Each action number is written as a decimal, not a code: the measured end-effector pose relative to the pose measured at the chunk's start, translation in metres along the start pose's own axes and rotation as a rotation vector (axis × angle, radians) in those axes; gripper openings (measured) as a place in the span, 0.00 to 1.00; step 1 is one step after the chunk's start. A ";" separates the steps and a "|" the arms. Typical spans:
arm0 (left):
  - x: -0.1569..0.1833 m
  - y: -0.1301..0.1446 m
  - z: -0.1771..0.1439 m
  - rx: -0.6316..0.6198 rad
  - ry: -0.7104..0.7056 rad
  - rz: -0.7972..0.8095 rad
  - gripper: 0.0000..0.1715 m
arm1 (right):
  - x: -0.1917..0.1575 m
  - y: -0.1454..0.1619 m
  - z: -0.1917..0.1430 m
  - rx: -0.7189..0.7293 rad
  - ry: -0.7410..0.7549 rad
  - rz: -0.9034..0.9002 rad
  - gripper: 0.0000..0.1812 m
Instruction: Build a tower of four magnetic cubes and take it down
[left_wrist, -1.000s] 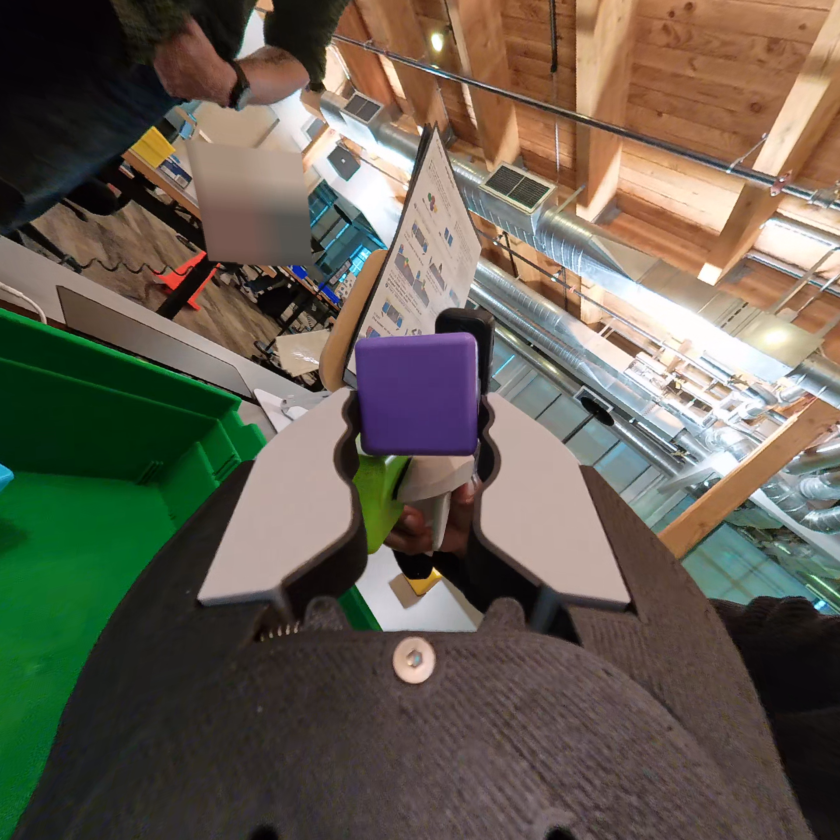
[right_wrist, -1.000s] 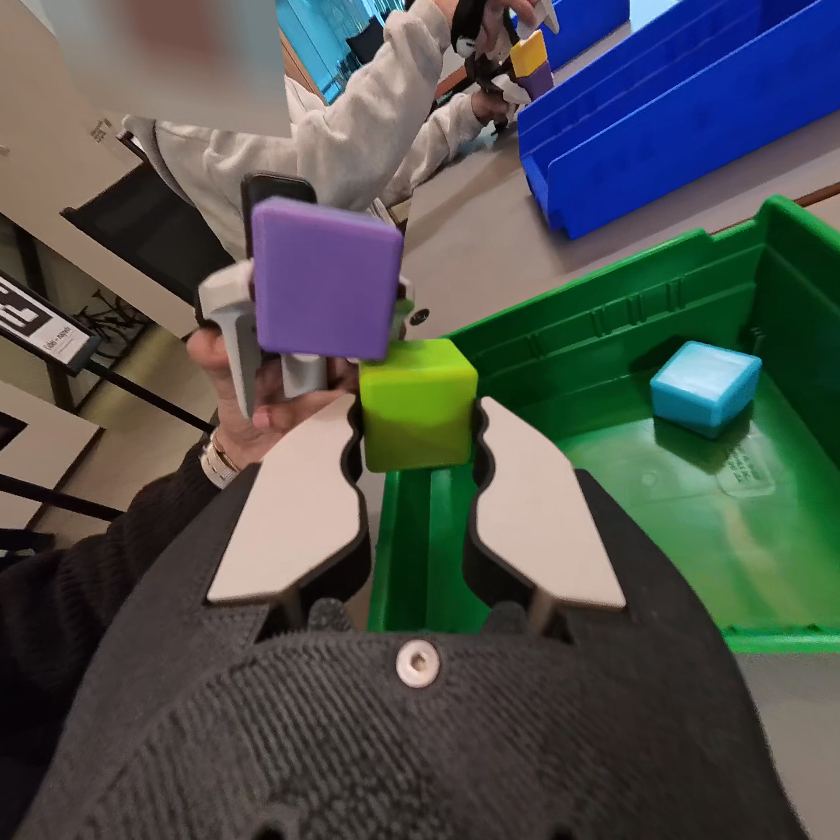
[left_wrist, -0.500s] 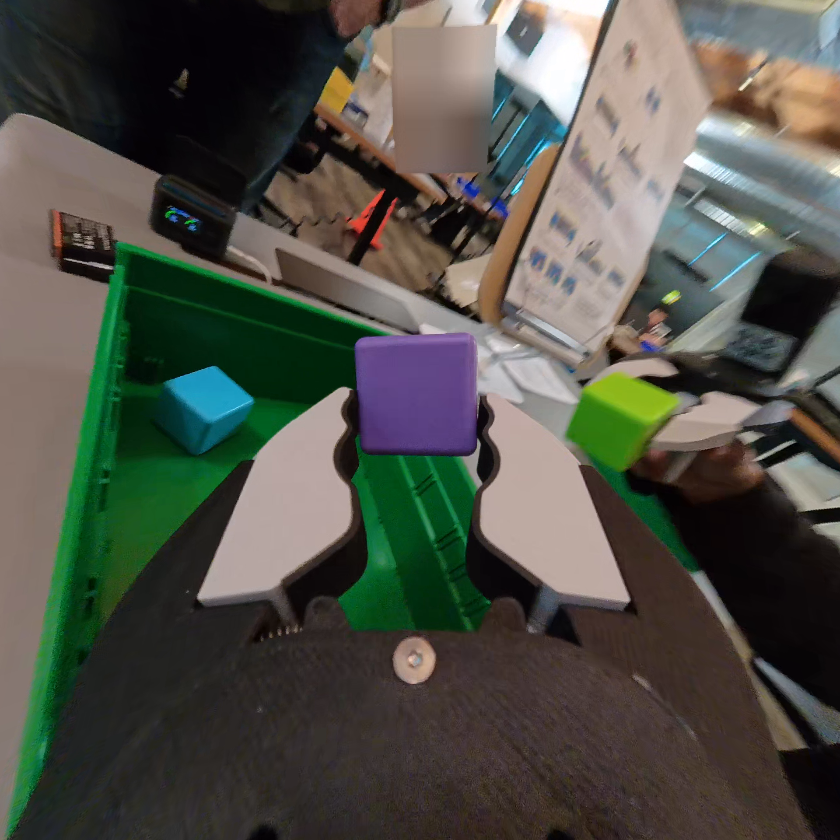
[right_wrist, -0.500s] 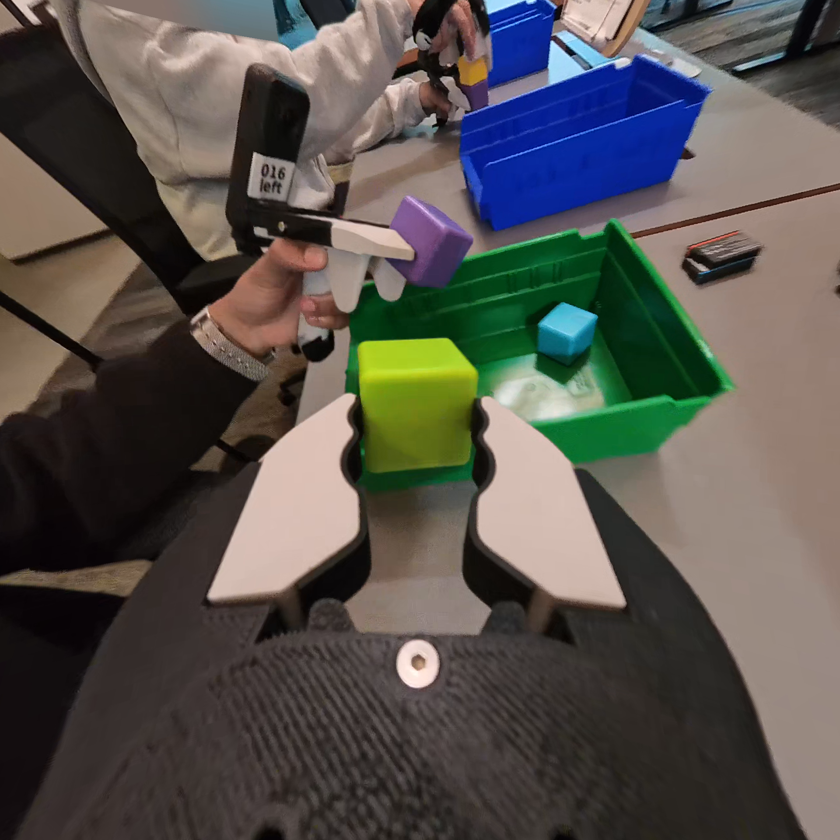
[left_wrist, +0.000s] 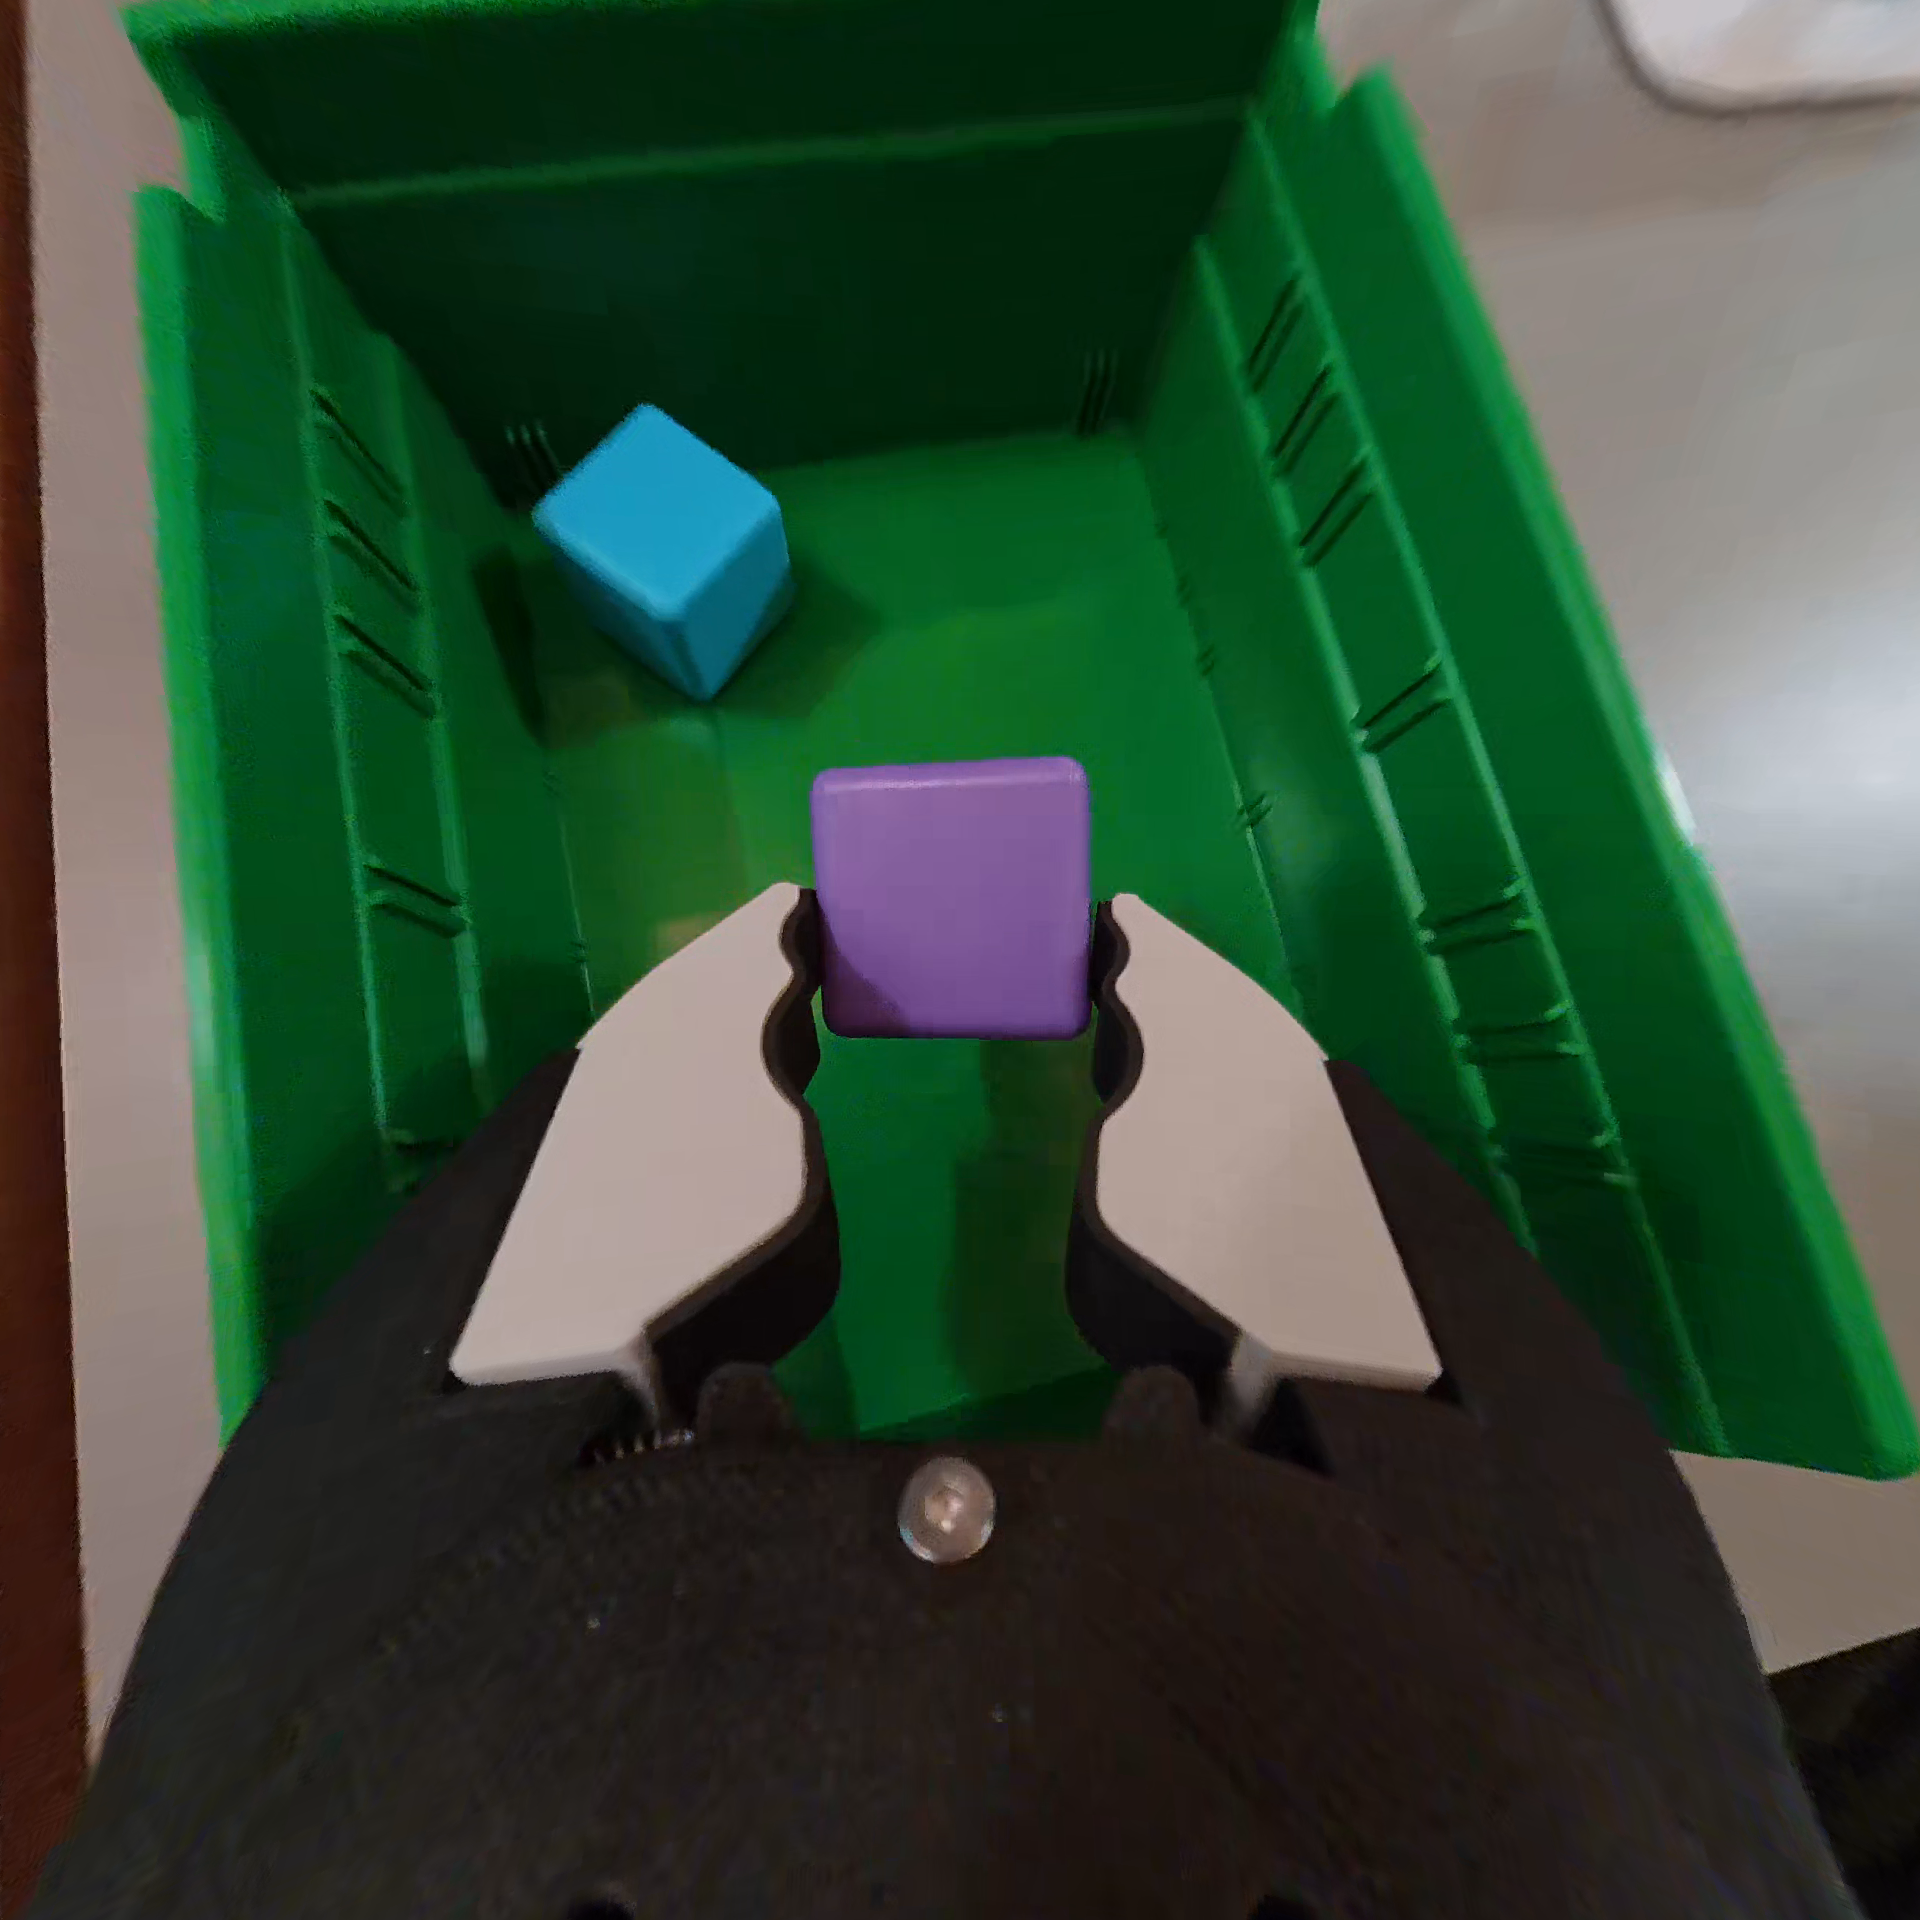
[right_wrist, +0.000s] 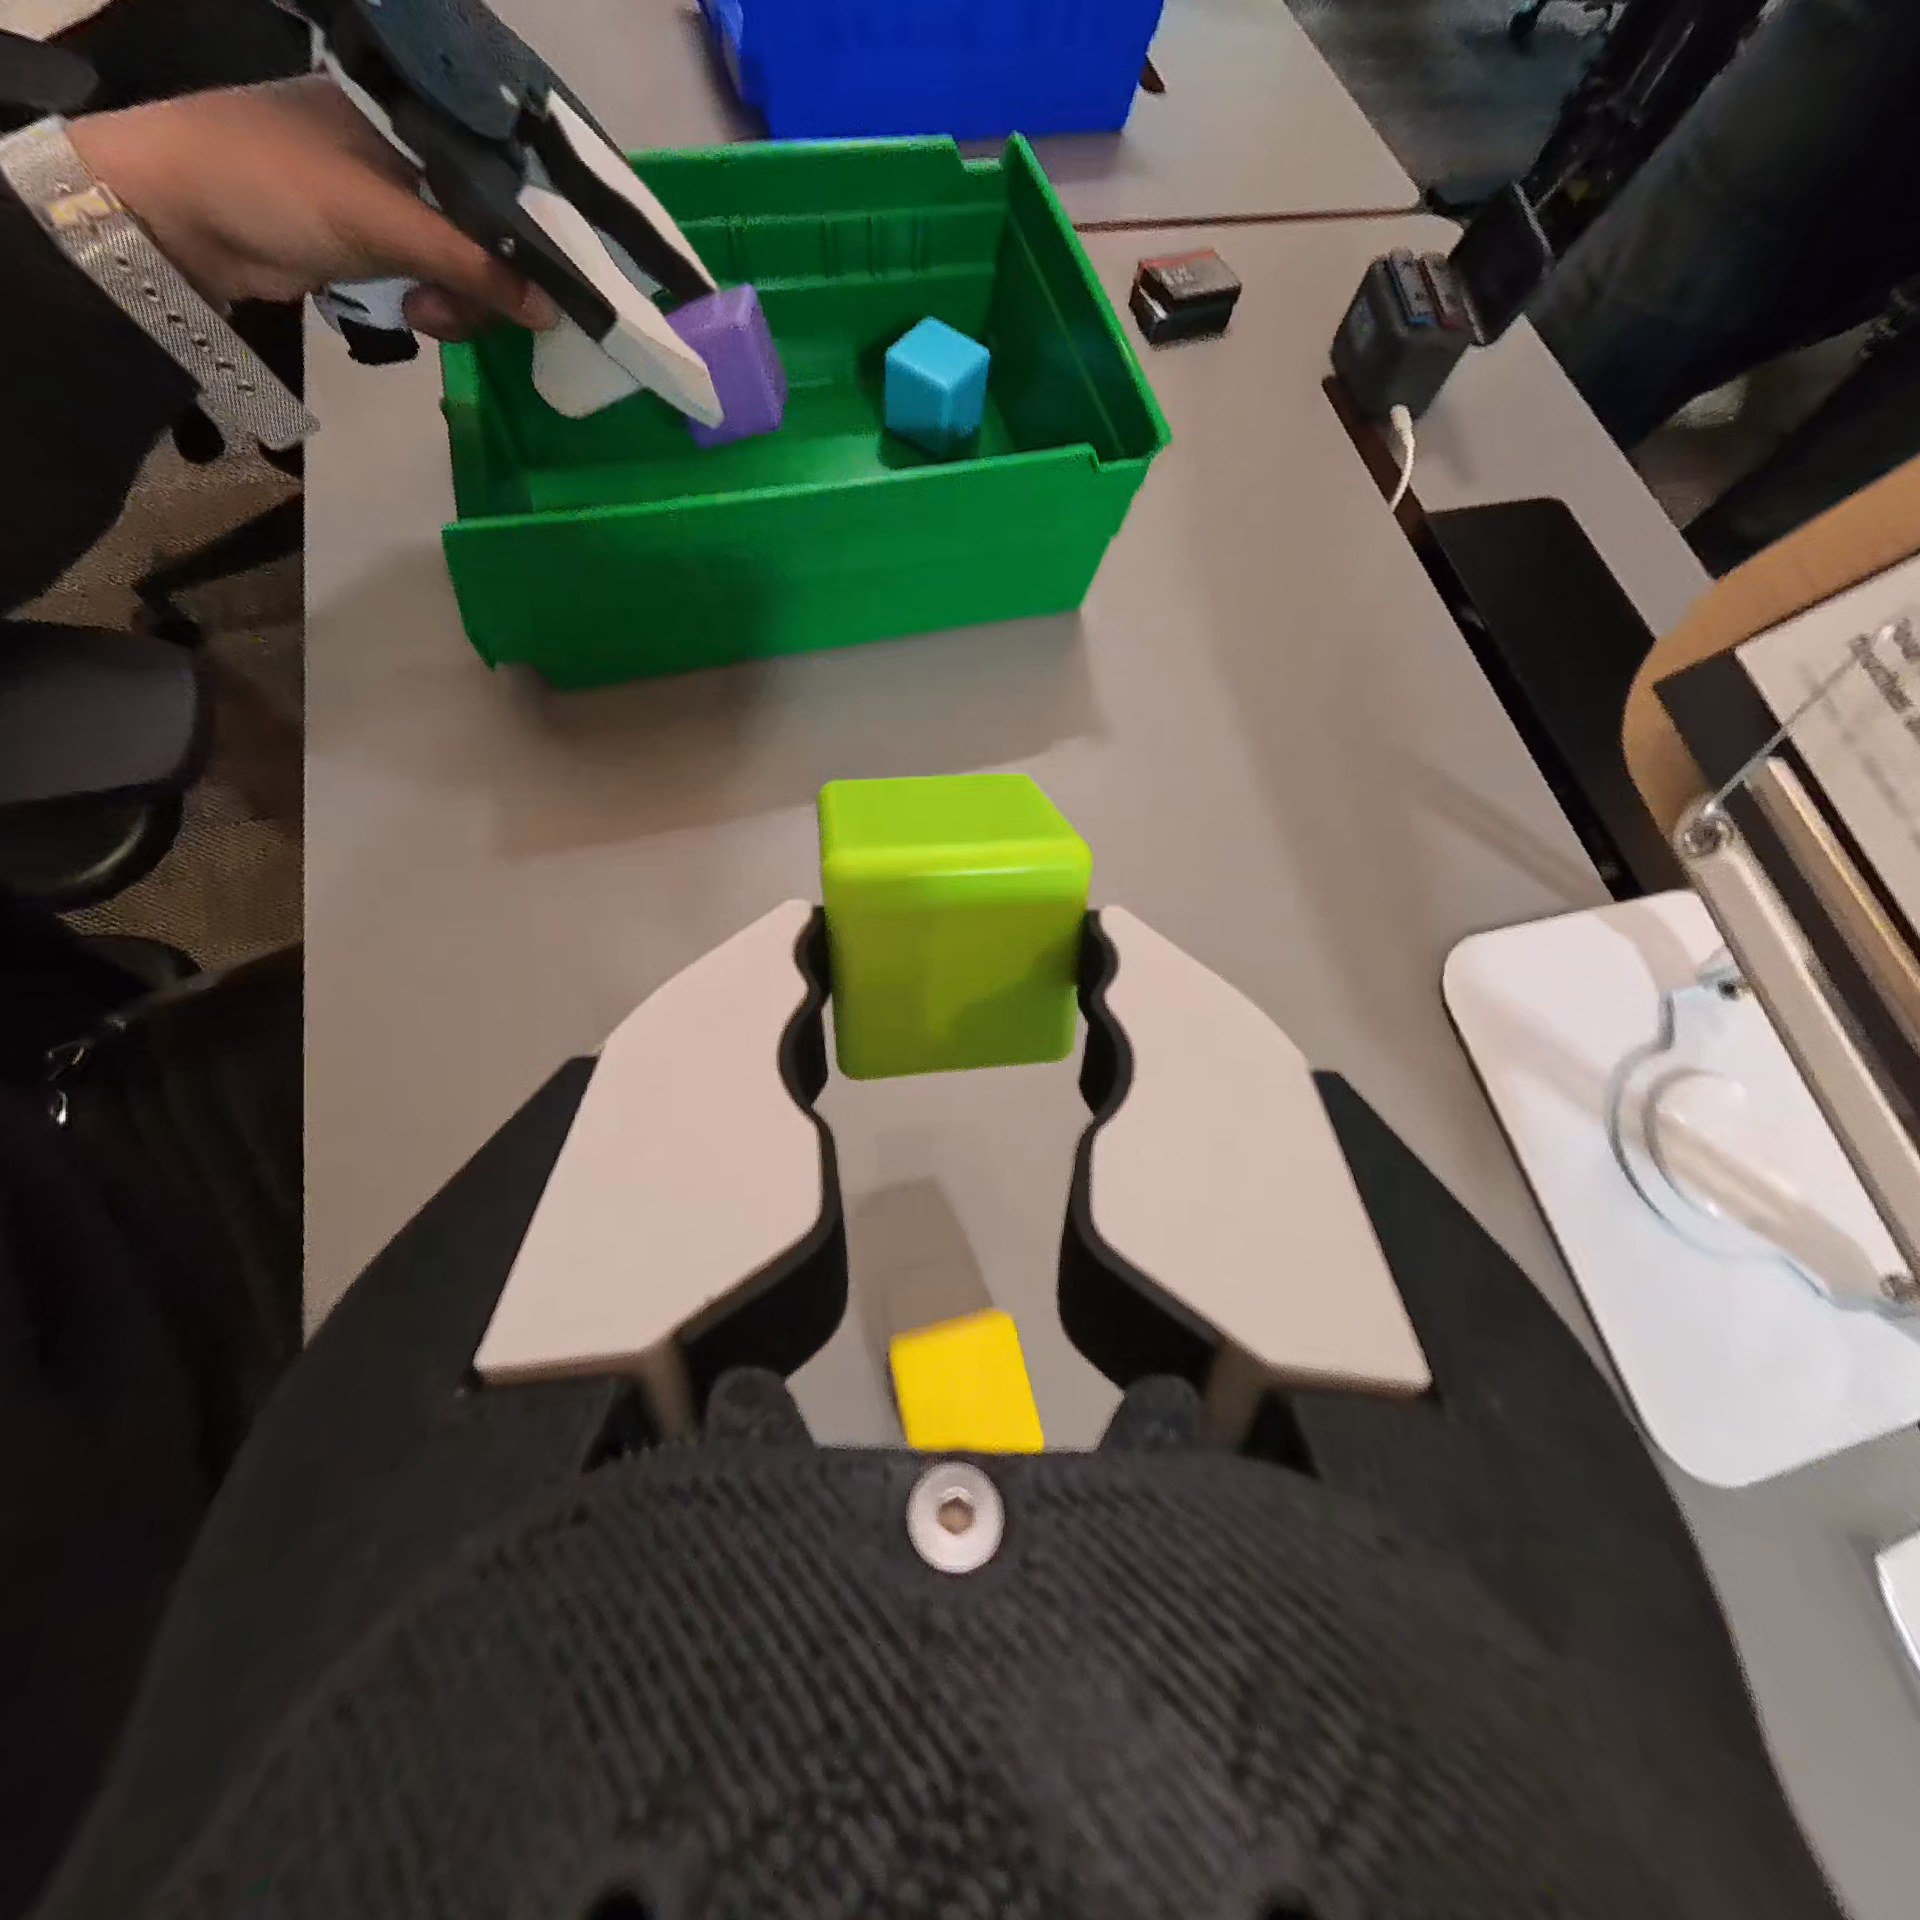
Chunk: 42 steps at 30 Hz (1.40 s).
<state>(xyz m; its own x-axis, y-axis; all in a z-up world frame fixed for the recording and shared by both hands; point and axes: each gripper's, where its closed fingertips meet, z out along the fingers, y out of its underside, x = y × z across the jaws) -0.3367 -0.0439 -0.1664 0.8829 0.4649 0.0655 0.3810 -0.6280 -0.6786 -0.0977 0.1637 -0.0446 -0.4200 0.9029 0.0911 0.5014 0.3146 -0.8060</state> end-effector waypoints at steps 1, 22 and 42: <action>0.000 0.005 0.005 -0.041 -0.017 0.022 0.29 | 0.001 0.005 -0.003 -0.007 0.004 0.003 0.26; -0.017 0.037 0.036 -0.278 -0.191 0.208 0.31 | 0.037 0.120 -0.037 -0.501 0.113 -0.297 0.26; -0.009 0.031 0.031 -0.228 -0.144 0.127 0.34 | 0.021 0.145 -0.016 -0.643 -0.027 -0.314 0.26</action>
<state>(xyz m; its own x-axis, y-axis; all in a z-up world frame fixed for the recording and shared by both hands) -0.3410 -0.0479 -0.2109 0.8858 0.4471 -0.1247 0.3361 -0.8032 -0.4918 -0.0223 0.2327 -0.1502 -0.6320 0.7366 0.2410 0.6968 0.6762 -0.2392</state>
